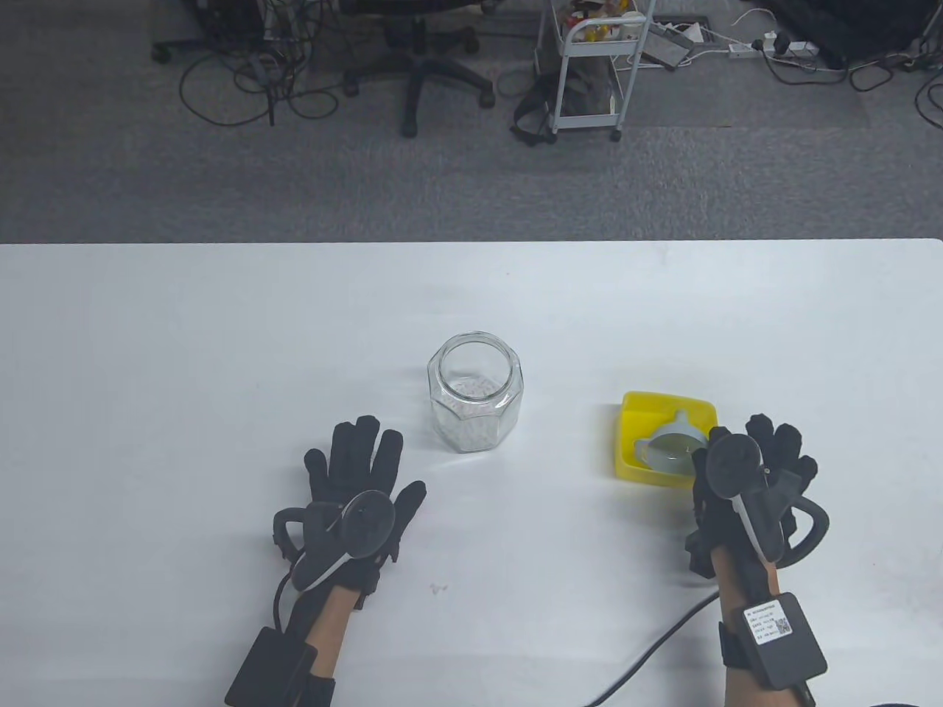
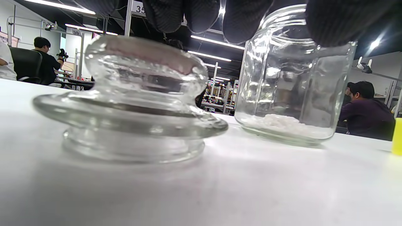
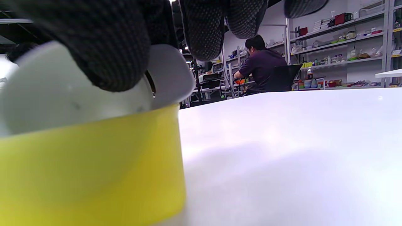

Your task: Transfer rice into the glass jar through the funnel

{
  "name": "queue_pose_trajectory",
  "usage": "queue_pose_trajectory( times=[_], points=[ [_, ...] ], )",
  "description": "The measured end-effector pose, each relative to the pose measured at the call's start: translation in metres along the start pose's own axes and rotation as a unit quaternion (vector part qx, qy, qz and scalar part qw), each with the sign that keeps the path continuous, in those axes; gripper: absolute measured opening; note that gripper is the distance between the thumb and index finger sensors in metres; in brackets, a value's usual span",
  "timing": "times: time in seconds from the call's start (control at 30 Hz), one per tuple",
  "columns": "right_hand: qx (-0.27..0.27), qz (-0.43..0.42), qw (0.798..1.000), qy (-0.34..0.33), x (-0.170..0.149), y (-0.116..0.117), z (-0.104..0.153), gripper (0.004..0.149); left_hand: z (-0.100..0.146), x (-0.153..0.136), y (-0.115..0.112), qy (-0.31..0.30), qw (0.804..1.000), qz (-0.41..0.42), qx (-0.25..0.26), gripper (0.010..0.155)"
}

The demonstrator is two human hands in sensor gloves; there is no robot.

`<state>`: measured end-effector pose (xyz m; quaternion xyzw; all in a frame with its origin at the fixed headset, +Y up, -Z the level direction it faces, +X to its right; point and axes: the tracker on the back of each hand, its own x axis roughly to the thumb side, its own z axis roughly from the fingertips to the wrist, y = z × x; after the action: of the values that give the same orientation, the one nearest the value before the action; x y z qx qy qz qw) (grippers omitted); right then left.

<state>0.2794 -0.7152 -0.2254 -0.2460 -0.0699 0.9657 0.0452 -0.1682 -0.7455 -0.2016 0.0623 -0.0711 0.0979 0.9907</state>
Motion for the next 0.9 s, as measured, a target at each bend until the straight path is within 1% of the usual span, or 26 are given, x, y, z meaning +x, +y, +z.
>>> queue_pose_trajectory(
  times=[0.1,0.17,0.23,0.3,0.37,0.43,0.47,0.53,0.67,0.8,0.9],
  points=[
    [-0.006,-0.01,1.0,-0.007,0.002,-0.009,0.004,0.058,0.0,0.004,0.0,-0.008,1.0,-0.004,0.0,0.078],
    [-0.023,-0.033,0.999,-0.023,0.006,-0.019,0.01,0.065,0.001,0.007,0.0,-0.013,1.0,-0.003,0.0,0.079],
    [-0.047,-0.062,0.996,-0.053,0.015,-0.026,0.019,0.069,0.001,0.008,0.0,-0.015,1.0,-0.003,0.0,0.078],
    [-0.052,-0.08,0.99,-0.103,0.029,-0.028,0.031,0.072,0.001,0.007,0.0,-0.016,1.0,-0.003,0.001,0.078],
    [-0.022,-0.09,0.981,-0.168,0.049,-0.021,0.043,0.077,0.001,0.007,0.0,-0.016,1.0,-0.002,0.002,0.077],
    [0.01,-0.086,0.974,-0.209,0.064,-0.011,0.053,0.081,0.001,0.006,0.0,-0.014,1.0,-0.003,0.003,0.078],
    [0.026,-0.078,0.97,-0.227,0.069,-0.007,0.056,0.082,0.001,0.005,0.0,-0.013,1.0,-0.003,0.004,0.077],
    [0.063,-0.033,0.965,-0.253,0.083,0.005,0.065,0.085,0.001,0.004,0.001,-0.011,1.0,-0.001,0.007,0.078],
    [0.096,0.029,0.955,-0.281,0.098,0.019,0.073,0.087,0.002,0.003,0.002,-0.008,1.0,-0.004,0.009,0.077],
    [0.094,0.032,0.954,-0.281,0.101,0.02,0.075,0.087,0.0,-0.003,0.005,0.019,0.999,-0.02,0.02,0.078],
    [0.092,0.028,0.956,-0.276,0.099,0.02,0.073,0.087,-0.002,-0.007,0.003,0.044,0.997,-0.057,0.022,0.08]
  ],
)
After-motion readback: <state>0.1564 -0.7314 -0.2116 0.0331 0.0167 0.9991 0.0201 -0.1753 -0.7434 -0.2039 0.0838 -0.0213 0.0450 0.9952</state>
